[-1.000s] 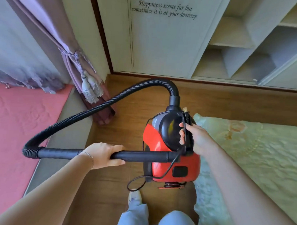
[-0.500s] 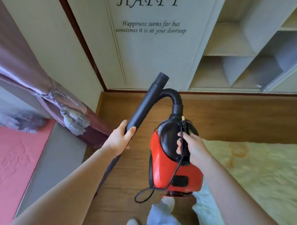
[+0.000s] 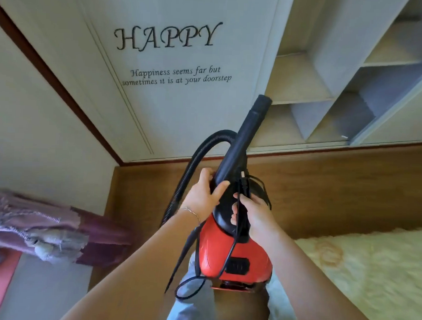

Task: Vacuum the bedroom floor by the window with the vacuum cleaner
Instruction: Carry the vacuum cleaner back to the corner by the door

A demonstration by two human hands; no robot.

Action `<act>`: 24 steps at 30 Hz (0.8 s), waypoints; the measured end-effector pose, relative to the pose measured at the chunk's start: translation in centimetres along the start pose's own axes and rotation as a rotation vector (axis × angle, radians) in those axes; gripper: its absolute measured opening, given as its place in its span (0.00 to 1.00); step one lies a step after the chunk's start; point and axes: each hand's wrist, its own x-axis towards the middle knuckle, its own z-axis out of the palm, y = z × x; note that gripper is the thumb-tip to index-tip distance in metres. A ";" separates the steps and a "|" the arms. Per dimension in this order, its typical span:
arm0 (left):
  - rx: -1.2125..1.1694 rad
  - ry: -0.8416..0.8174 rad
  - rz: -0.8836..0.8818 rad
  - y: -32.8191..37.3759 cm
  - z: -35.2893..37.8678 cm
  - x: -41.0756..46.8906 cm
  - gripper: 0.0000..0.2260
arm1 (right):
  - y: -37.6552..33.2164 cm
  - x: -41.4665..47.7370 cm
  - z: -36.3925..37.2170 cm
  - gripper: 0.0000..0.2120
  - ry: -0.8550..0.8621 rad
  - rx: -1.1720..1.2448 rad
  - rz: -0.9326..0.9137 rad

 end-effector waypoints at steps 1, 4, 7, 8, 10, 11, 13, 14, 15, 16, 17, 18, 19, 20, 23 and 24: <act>0.031 0.003 0.016 0.2 0.2 1.5 0.17 | -1.0 0.9 0.4 0.11 0.014 0.011 -0.008; 0.110 -0.028 0.063 1.3 0.5 5.9 0.17 | -4.0 3.2 1.7 0.11 0.073 0.032 -0.030; 0.138 -0.080 0.099 3.1 0.4 10.1 0.16 | -7.0 5.1 2.5 0.10 0.119 0.054 -0.058; 0.139 -0.082 0.117 3.9 0.4 11.4 0.15 | -8.0 5.7 2.6 0.10 0.121 0.072 -0.074; 0.146 -0.086 0.152 5.5 0.5 14.0 0.14 | -9.8 7.1 2.5 0.09 0.144 0.103 -0.101; 0.149 -0.091 0.161 6.4 0.8 15.2 0.14 | -10.7 7.7 2.3 0.10 0.158 0.118 -0.110; 0.140 -0.109 0.170 8.1 1.6 17.4 0.14 | -12.6 8.9 1.7 0.10 0.163 0.174 -0.126; 0.137 -0.120 0.182 8.9 2.2 18.4 0.14 | -13.4 9.5 1.3 0.11 0.162 0.207 -0.135; 0.134 -0.133 0.198 9.7 2.9 19.5 0.13 | -14.3 10.1 0.7 0.11 0.168 0.237 -0.146; 0.136 -0.146 0.215 10.5 3.7 20.6 0.13 | -15.2 10.9 0.0 0.11 0.180 0.260 -0.158; 0.141 -0.161 0.231 11.3 4.6 21.7 0.12 | -16.0 11.5 -0.8 0.12 0.195 0.282 -0.170; 0.151 -0.180 0.244 12.2 5.6 22.7 0.12 | -16.9 12.1 -1.6 0.12 0.207 0.303 -0.180; 0.161 -0.199 0.257 13.1 6.6 23.7 0.12 | -17.7 12.8 -2.6 0.12 0.217 0.325 -0.186; 0.170 -0.215 0.270 14.1 7.7 24.8 0.12 | -18.7 13.4 -3.6 0.12 0.220 0.349 -0.194; 0.182 -0.260 0.284 17.4 11.4 27.5 0.13 | -21.6 15.2 -7.1 0.12 0.229 0.392 -0.209; 0.176 -0.286 0.294 18.7 12.8 28.3 0.13 | -22.7 15.8 -8.3 0.12 0.238 0.393 -0.221</act>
